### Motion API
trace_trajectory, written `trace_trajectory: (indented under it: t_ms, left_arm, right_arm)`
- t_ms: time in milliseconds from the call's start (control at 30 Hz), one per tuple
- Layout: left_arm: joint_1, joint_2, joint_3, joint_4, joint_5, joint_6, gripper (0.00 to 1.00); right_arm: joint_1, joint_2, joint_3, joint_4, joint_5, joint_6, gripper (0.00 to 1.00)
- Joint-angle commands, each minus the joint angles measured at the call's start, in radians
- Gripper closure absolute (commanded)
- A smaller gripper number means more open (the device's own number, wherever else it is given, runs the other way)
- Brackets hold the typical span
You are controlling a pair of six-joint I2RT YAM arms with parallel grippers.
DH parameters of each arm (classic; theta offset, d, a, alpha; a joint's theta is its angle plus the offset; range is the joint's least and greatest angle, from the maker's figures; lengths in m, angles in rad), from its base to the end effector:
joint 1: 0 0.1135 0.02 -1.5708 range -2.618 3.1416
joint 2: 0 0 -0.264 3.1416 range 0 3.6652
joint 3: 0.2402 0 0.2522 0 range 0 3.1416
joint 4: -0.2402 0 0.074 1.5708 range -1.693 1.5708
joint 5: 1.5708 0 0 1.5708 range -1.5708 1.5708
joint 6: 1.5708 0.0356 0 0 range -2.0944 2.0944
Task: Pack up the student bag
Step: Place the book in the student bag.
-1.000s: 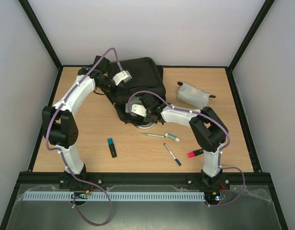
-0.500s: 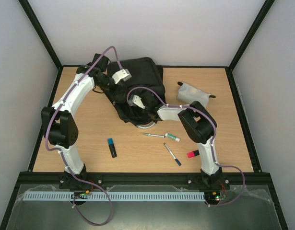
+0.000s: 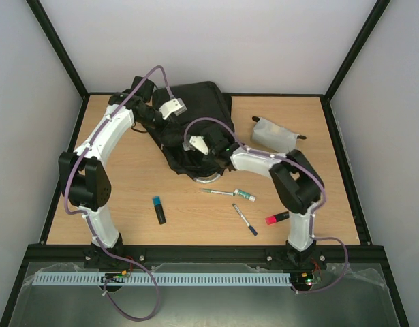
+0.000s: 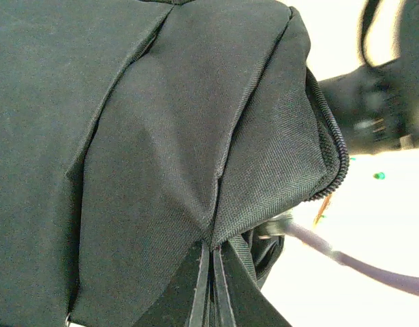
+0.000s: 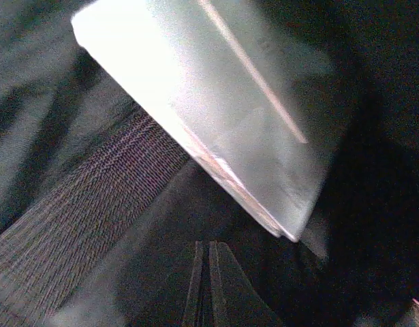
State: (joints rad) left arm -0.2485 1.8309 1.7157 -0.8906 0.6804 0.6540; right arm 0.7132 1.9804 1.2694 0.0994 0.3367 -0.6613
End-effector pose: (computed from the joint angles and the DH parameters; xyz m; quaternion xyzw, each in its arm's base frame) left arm 0.3750 -0.1183 0.3142 0.4785 0.7741 -0.2610 0.3219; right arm 0.3389 0.2777 0.1795 -0.4951 0.7251 -0.1368 0.4586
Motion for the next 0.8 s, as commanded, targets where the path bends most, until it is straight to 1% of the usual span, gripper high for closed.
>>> trace_trajectory:
  t_ms: [0,133,200,300,400,500,600,667,767]
  left_arm:
    - [-0.005,-0.046,0.013,-0.001,0.06,0.006,0.98]
    - [-0.005,-0.05,-0.003,0.005,0.055,0.002,0.98]
    - [-0.005,-0.051,-0.005,0.004,0.054,0.001,0.98]
    - [-0.006,-0.054,-0.01,0.006,0.053,-0.001,0.98]
    - [-0.007,-0.055,-0.014,0.006,0.052,-0.002,0.98]
    - [-0.008,-0.058,-0.017,0.006,0.053,-0.004,0.98]
    - [-0.008,-0.058,-0.021,0.004,0.059,-0.005,0.98]
    - [-0.011,-0.062,-0.021,0.002,0.059,-0.008,0.98]
    - [-0.015,-0.082,-0.03,0.002,0.062,-0.009,0.98]
  right_arm:
    - [0.006,-0.198,-0.06,-0.153,-0.099,0.075,0.93]
    - [0.003,-0.342,-0.123,-0.316,-0.264,0.085,0.85]
    - [-0.018,-0.402,-0.143,-0.416,-0.346,0.102,0.84]
    - [-0.101,-0.466,-0.172,-0.505,-0.417,0.135,0.84]
    - [-0.235,-0.481,-0.157,-0.563,-0.472,0.174,0.84]
    - [-0.396,-0.446,-0.092,-0.614,-0.527,0.2,0.84]
    - [-0.575,-0.357,0.015,-0.654,-0.579,0.217,0.84]
    - [-0.659,-0.276,0.113,-0.691,-0.607,0.225,0.84]
    - [-0.737,-0.157,0.272,-0.74,-0.604,0.247,0.82]
